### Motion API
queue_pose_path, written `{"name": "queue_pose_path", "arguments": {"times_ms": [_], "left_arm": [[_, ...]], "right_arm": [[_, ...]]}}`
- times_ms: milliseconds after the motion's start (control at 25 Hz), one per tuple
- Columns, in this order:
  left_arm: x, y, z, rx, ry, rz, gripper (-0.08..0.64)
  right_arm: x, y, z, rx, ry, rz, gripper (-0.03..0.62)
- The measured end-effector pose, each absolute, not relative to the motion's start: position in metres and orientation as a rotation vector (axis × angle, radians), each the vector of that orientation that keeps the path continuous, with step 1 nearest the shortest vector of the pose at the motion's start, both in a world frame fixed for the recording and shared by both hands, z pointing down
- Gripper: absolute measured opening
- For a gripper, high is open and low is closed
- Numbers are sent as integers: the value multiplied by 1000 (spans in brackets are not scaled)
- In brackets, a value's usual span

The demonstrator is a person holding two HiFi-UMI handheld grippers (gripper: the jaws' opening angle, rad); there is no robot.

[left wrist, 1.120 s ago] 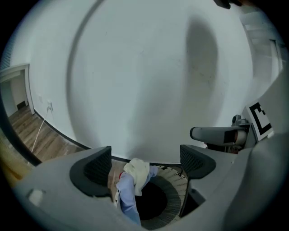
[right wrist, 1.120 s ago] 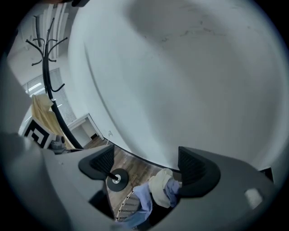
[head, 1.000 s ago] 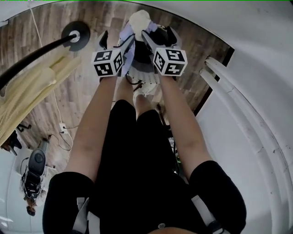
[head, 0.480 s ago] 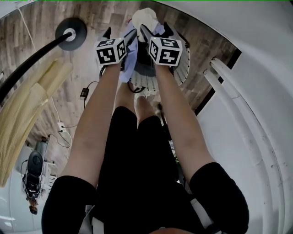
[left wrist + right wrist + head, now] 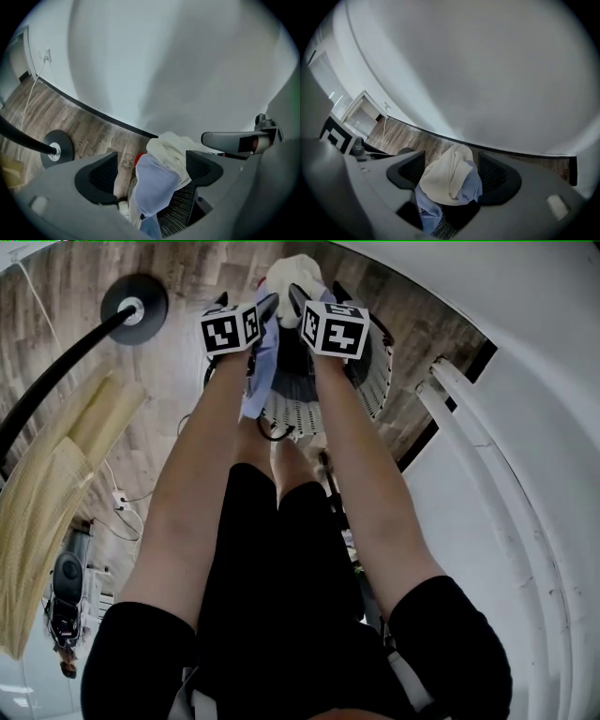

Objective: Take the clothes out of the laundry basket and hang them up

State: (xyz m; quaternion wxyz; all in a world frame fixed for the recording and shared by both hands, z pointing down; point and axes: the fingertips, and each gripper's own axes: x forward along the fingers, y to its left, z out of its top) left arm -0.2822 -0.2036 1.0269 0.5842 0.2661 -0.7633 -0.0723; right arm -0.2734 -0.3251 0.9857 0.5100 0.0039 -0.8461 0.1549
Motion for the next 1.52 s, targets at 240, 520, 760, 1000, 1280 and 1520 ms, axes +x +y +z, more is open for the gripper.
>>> {"name": "queue_pose_path", "arguments": {"times_ms": [240, 520, 760, 1000, 1280, 1520], "left_arm": [[-276, -200, 1050, 555, -1722, -228, 445], [-274, -212, 1065, 555, -1674, -272, 412], [-267, -223, 1070, 571, -1649, -264, 315], [-262, -224, 1071, 641, -1646, -93, 104], [-266, -221, 1054, 740, -1715, -21, 9], [-280, -217, 1014, 753, -1809, -47, 9]], "right_arm": [[-268, -316, 1009, 4, -1984, 385, 320], [-266, -321, 1023, 44, -1944, 387, 284], [-263, -320, 1026, 20, -1912, 366, 204], [-264, -312, 1025, -20, -1912, 365, 70], [-265, -311, 1010, -22, -1961, 413, 54], [-261, -312, 977, -6, -2038, 436, 48]]}}
